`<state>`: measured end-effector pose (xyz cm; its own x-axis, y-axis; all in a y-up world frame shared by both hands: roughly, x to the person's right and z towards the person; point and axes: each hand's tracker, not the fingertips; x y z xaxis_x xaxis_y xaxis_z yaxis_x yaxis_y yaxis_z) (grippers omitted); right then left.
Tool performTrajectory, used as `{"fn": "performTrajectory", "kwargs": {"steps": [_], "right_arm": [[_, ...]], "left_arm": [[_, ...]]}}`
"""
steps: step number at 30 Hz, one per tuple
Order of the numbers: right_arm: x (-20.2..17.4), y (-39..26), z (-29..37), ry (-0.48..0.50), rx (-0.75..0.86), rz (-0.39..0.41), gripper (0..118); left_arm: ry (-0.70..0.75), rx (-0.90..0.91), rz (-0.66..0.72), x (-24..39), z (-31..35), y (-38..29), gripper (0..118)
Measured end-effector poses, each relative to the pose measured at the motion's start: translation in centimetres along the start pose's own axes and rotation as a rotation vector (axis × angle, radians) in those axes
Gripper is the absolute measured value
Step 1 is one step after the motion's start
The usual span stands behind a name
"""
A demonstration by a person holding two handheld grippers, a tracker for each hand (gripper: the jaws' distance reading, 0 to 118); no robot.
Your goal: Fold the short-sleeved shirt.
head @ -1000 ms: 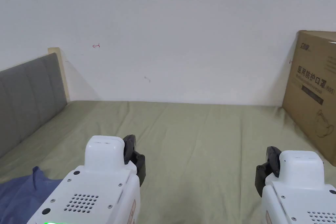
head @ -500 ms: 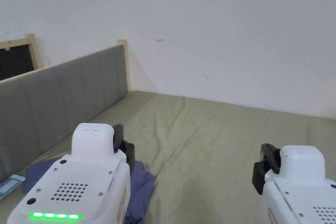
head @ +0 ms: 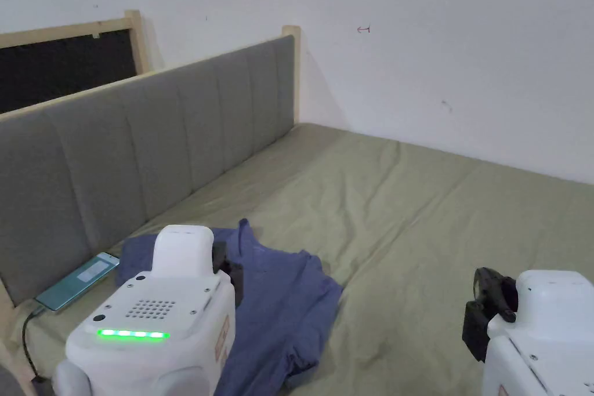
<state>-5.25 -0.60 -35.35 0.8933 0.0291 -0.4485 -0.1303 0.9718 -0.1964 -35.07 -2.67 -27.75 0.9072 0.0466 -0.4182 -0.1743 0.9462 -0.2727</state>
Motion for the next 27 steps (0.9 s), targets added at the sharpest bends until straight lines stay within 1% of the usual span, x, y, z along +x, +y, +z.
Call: {"fn": "performTrajectory", "kwargs": {"steps": [2, 3, 5, 7, 8, 9, 11, 13, 14, 15, 16, 18, 19, 20, 21, 22, 23, 24, 25, 26, 27], "right_arm": [[0.2, -0.5, -1.1, 0.004, -0.030, -0.014, 0], [0.3, -0.8, -1.6, 0.007, -0.044, -0.022, 0], [0.5, -1.2, -2.7, 0.000, -0.071, -0.026, 0], [0.7, -1.7, -3.9, -0.014, -0.096, -0.015, 1], [0.9, -1.9, -4.4, -0.018, -0.109, -0.015, 0], [1.0, -2.2, -5.0, -0.022, -0.121, -0.016, 0], [1.4, -2.6, -6.0, -0.027, -0.143, -0.017, 1], [1.9, -3.1, -6.9, -0.025, -0.162, -0.025, 1], [2.1, -3.3, -7.2, -0.020, -0.170, -0.030, 1], [2.3, -3.5, -7.4, -0.018, -0.177, -0.034, 1], [2.5, -3.7, -7.6, -0.021, -0.186, -0.032, 1], [2.8, -4.0, -8.1, -0.028, -0.202, -0.025, 0], [3.0, -4.2, -8.2, -0.030, -0.208, -0.027, 1], [3.2, -4.4, -8.3, -0.031, -0.214, -0.033, 1], [3.4, -4.5, -8.4, -0.027, -0.223, -0.051, 0], [3.6, -4.6, -8.5, -0.021, -0.229, -0.072, 1], [3.6, -4.7, -8.4, -0.018, -0.234, -0.086, 0], [3.7, -4.7, -8.3, -0.016, -0.236, -0.092, 1], [3.7, -4.7, -8.1, -0.011, -0.238, -0.092, 1], [3.7, -4.8, -7.9, -0.009, -0.240, -0.086, 1], [3.7, -4.8, -7.6, -0.014, -0.243, -0.073, 1]], "left_arm": [[-0.033, -0.077, 0.019, -0.7, -4.1, -1.8, 0], [-0.003, -0.099, 0.046, -1.0, -6.3, -2.8, 5], [0.001, -0.208, 0.070, -1.5, -10.3, -4.4, 57], [-0.041, -0.313, 0.112, -2.2, -14.8, -6.0, 108], [-0.036, -0.365, 0.115, -2.1, -16.5, -6.8, 113], [-0.040, -0.407, 0.094, -2.0, -17.9, -7.5, 109], [-0.021, -0.463, 0.046, -1.6, -20.7, -9.1, 109], [-0.029, -0.593, 0.000, -1.4, -23.7, -10.8, 108], [-0.025, -0.629, -0.002, -1.4, -24.9, -11.6, 104], [-0.023, -0.684, -0.024, -1.4, -26.1, -12.7, 107], [-0.010, -0.733, -0.037, -1.5, -26.6, -13.4, 107], [-0.010, -0.650, -0.021, -1.4, -26.0, -13.1, 107], [-0.004, -0.671, -0.022, -1.3, -25.9, -12.8, 103], [0.000, -0.646, -0.013, -1.4, -25.5, -12.7, 93], [0.000, -0.611, 0.001, -1.6, -25.3, -12.6, 80], [0.003, -0.611, 0.012, -1.8, -25.2, -12.6, 68], [0.006, -0.615, 0.023, -2.0, -25.2, -12.5, 59], [0.003, -0.616, 0.031, -2.1, -25.2, -12.3, 45], [0.016, -0.612, 0.033, -2.2, -25.2, -12.0, 7], [0.042, -0.610, 0.043, -2.3, -25.3, -12.0, 0], [0.031, -0.637, 0.104, -2.7, -25.3, -12.1, 0]]}}
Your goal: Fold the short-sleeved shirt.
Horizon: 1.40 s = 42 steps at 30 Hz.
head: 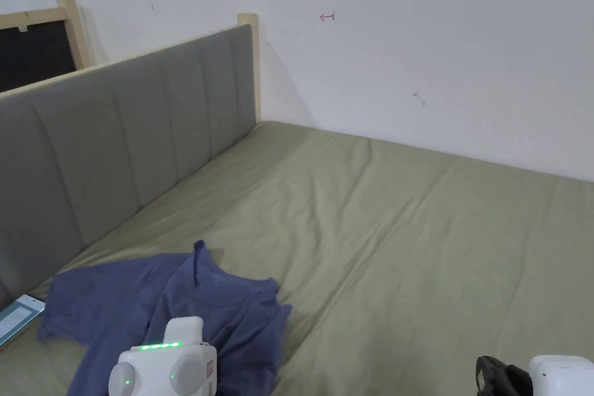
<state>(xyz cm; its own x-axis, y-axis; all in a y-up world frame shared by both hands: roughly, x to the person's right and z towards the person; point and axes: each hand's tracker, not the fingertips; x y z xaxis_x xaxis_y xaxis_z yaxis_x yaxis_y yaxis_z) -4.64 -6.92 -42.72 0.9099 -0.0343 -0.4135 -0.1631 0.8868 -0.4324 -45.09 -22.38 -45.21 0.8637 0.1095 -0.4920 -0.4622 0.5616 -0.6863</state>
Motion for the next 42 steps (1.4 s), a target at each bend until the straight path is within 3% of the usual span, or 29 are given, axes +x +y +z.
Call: {"fn": "performTrajectory", "kwargs": {"steps": [5, 9, 12, 16, 20, 26, 30, 33, 36, 40, 41, 42], "right_arm": [[1.5, 0.2, 1.6, -0.019, 0.006, -0.015, 0], [4.1, 0.6, 3.6, -0.067, 0.038, -0.048, 1], [6.3, 0.9, 5.5, -0.127, 0.069, -0.069, 1], [9.5, 0.9, 8.0, -0.199, 0.100, -0.117, 1], [12.5, 0.8, 10.5, -0.259, 0.122, -0.161, 1], [16.5, 1.1, 15.0, -0.382, 0.192, -0.227, 1], [18.7, 1.0, 18.1, -0.483, 0.223, -0.230, 1], [20.4, 0.4, 20.1, -0.533, 0.237, -0.255, 1], [21.4, -0.7, 21.5, -0.573, 0.222, -0.291, 1], [23.0, -3.2, 22.5, -0.614, 0.172, -0.346, 1], [23.5, -3.8, 22.7, -0.622, 0.152, -0.368, 1], [23.9, -4.4, 22.9, -0.628, 0.140, -0.390, 1]], "left_arm": [[-0.010, -0.020, 0.025, -0.1, 1.4, 1.2, 0], [-0.210, 0.005, 0.242, -0.7, 3.7, 2.0, 0], [-0.161, 0.027, 0.151, 1.5, 5.4, 2.8, 0], [-0.348, 0.059, 0.161, 5.7, 8.4, 4.0, 0], [-0.436, 0.095, 0.019, 12.6, 11.8, 4.7, 0], [-0.784, 0.095, -0.095, 25.3, 17.6, 3.7, 0], [-0.987, 0.097, -0.320, 34.8, 23.2, -0.8, 0], [-1.160, -0.004, -0.382, 40.3, 25.7, -4.9, 0], [-1.055, 0.012, -0.590, 45.8, 25.6, -10.2, 0], [-0.962, -0.179, -0.735, 50.5, 20.0, -18.5, 1], [-0.922, -0.216, -0.781, 51.2, 18.6, -20.1, 9], [-0.885, -0.254, -0.789, 51.4, 16.7, -21.7, 28]]}}
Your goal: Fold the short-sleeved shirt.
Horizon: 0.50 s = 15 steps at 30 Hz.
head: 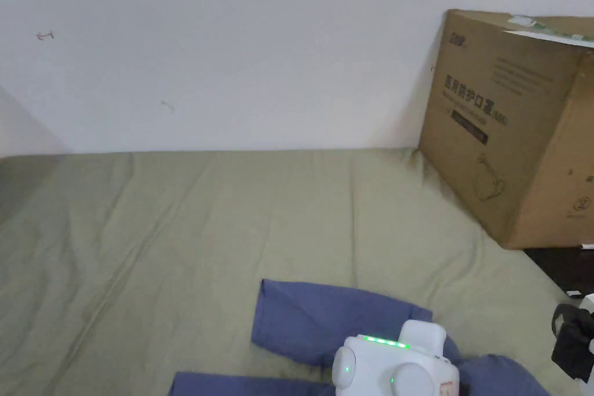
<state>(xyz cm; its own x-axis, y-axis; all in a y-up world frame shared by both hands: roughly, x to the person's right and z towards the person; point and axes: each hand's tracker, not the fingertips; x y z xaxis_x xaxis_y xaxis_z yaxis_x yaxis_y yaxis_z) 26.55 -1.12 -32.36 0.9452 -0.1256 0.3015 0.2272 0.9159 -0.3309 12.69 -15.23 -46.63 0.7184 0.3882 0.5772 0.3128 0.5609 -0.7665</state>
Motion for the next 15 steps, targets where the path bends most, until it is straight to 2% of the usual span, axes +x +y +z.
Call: {"fn": "performTrajectory", "kwargs": {"steps": [1, 2, 3, 4, 6, 11, 12, 13, 15], "right_arm": [[0.6, -0.4, -0.1, -0.001, -0.008, -0.009, 1], [1.1, -0.6, -0.2, -0.004, -0.018, -0.013, 0], [1.5, -0.9, -0.3, -0.018, -0.030, -0.013, 1], [1.8, -1.2, -0.5, -0.030, -0.041, -0.008, 1], [2.1, -1.5, -1.1, -0.042, -0.059, -0.006, 0], [1.1, -1.8, -2.1, -0.015, -0.077, -0.016, 1], [0.5, -1.9, -2.2, -0.007, -0.080, -0.005, 1], [0.0, -2.0, -2.2, 0.005, -0.083, 0.007, 1], [-1.4, -2.3, -2.4, 0.038, -0.099, 0.031, 1]], "left_arm": [[0.014, -0.047, 0.002, -0.4, -1.6, -1.0, 71], [0.035, -0.084, 0.012, -0.8, -2.6, -1.6, 103], [0.036, -0.114, 0.036, -1.4, -3.3, -2.1, 116], [0.047, -0.148, 0.043, -1.6, -3.2, -2.6, 115], [0.038, -0.058, 0.065, -2.2, -1.6, -2.9, 109], [0.035, 0.055, 0.082, -3.8, 5.0, -1.8, 107], [0.025, 0.097, 0.081, -4.3, 6.8, -1.6, 98], [0.030, 0.129, 0.094, -4.7, 8.5, -1.8, 73], [0.069, 0.191, 0.126, -5.8, 11.9, -2.8, 15]]}}
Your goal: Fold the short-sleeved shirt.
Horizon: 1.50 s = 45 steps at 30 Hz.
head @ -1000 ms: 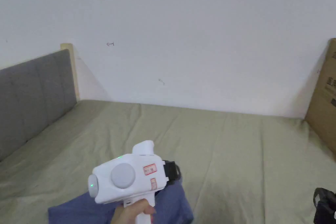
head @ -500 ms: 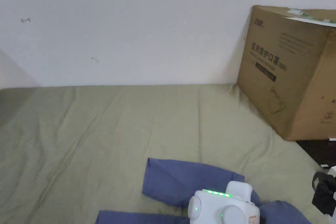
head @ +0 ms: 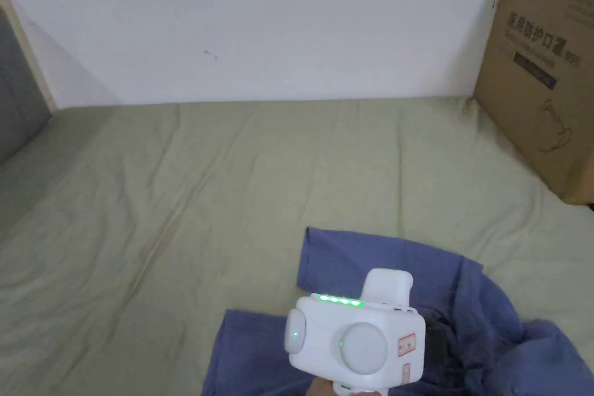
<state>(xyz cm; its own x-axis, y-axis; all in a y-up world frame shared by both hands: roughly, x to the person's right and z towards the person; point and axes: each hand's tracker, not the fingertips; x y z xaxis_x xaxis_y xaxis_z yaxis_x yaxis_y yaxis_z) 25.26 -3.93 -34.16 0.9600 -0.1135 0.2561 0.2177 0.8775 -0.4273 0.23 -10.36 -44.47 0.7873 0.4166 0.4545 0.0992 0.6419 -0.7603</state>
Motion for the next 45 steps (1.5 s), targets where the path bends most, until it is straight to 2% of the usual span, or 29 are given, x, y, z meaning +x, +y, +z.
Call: {"fn": "performTrajectory", "kwargs": {"steps": [1, 2, 5, 9, 10, 11, 13, 14, 17, 19, 21, 22, 24, 25, 26, 27, 30, 31, 32, 34, 36, 37, 39, 40, 43, 45], "right_arm": [[-0.8, -0.2, -0.1, 0.016, -0.008, 0.011, 1], [-1.3, -0.4, -0.2, 0.028, -0.014, 0.019, 1], [-2.9, -1.1, -0.6, 0.075, -0.037, 0.043, 1], [-4.6, -1.5, -1.2, 0.098, -0.055, 0.090, 0], [-4.8, -1.5, -1.5, 0.106, -0.059, 0.092, 1], [-5.0, -1.6, -1.7, 0.110, -0.063, 0.089, 0], [-5.2, -1.6, -2.2, 0.119, -0.076, 0.080, 1], [-5.3, -1.7, -2.4, 0.122, -0.080, 0.078, 0], [-5.3, -2.2, -3.3, 0.113, -0.099, 0.093, 1], [-5.1, -2.7, -4.0, 0.103, -0.120, 0.098, 1], [-4.7, -3.0, -4.7, 0.092, -0.144, 0.093, 1], [-4.4, -3.1, -5.0, 0.086, -0.153, 0.092, 1], [-3.6, -3.3, -5.6, 0.062, -0.168, 0.093, 0], [-3.2, -3.3, -5.9, 0.052, -0.174, 0.094, 0], [-2.9, -3.3, -6.1, 0.044, -0.180, 0.095, 1], [-2.4, -3.3, -6.4, 0.035, -0.182, 0.094, 1], [-1.2, -3.0, -7.9, 0.027, -0.191, 0.084, 1], [-0.7, -2.7, -8.7, 0.033, -0.197, 0.077, 1], [-0.4, -2.2, -9.5, 0.042, -0.199, 0.069, 1], [0.2, -0.6, -12.1, 0.123, -0.219, 0.059, 1], [0.5, 1.1, -15.7, 0.149, -0.237, 0.073, 2], [0.6, 1.9, -17.8, 0.166, -0.264, 0.087, 21], [0.2, 3.2, -23.0, 0.174, -0.356, 0.133, 74], [-0.4, 3.5, -25.6, 0.157, -0.405, 0.158, 86], [-3.0, 3.8, -31.7, 0.185, -0.470, 0.254, 86], [-5.4, 3.9, -34.8, 0.254, -0.512, 0.334, 86]], "left_arm": [[0.041, 0.028, 0.007, -1.1, 1.5, -0.6, 3], [0.068, 0.052, 0.015, -1.9, 2.7, -1.2, 1], [0.165, 0.031, 0.058, -5.9, 5.1, -3.4, 0], [0.274, 0.044, 0.190, -11.6, 7.9, -5.4, 0], [0.300, 0.055, 0.205, -12.9, 8.4, -5.4, 11], [0.323, 0.055, 0.216, -14.0, 8.6, -5.1, 37], [0.392, 0.024, 0.203, -16.1, 8.5, -4.0, 102], [0.392, 0.026, 0.200, -17.3, 8.0, -3.3, 109], [0.414, 0.032, 0.201, -19.6, 5.7, -1.2, 104], [0.401, -0.011, 0.231, -21.3, 3.2, 0.2, 103], [0.388, -0.047, 0.248, -22.4, 0.6, 0.9, 96], [0.400, -0.085, 0.257, -22.9, -0.7, 1.1, 96], [0.419, -0.133, 0.223, -23.5, -3.0, 0.9, 86], [0.493, -0.171, 0.188, -23.5, -4.0, 0.4, 58], [0.530, -0.163, 0.162, -23.5, -3.9, -0.1, 53], [0.481, -0.122, 0.184, -23.1, -3.1, -0.2, 51], [0.481, -0.123, 0.148, -22.9, -1.9, -0.4, 12], [0.480, -0.118, 0.165, -23.2, -1.6, -0.3, 8], [0.441, -0.109, 0.211, -23.5, -1.4, -0.3, 8], [0.439, -0.108, 0.212, -23.3, -0.5, 0.3, 7], [0.428, -0.070, 0.227, -22.4, 0.7, 0.8, 7], [0.414, -0.049, 0.217, -21.9, 1.1, 1.3, 7], [0.401, 0.004, 0.174, -20.7, 2.8, 2.0, 7], [0.396, 0.023, 0.170, -20.2, 3.6, 2.4, 7], [0.378, 0.050, 0.174, -19.6, 5.4, 3.0, 7], [0.384, 0.054, 0.167, -19.4, 5.9, 3.2, 7]]}}
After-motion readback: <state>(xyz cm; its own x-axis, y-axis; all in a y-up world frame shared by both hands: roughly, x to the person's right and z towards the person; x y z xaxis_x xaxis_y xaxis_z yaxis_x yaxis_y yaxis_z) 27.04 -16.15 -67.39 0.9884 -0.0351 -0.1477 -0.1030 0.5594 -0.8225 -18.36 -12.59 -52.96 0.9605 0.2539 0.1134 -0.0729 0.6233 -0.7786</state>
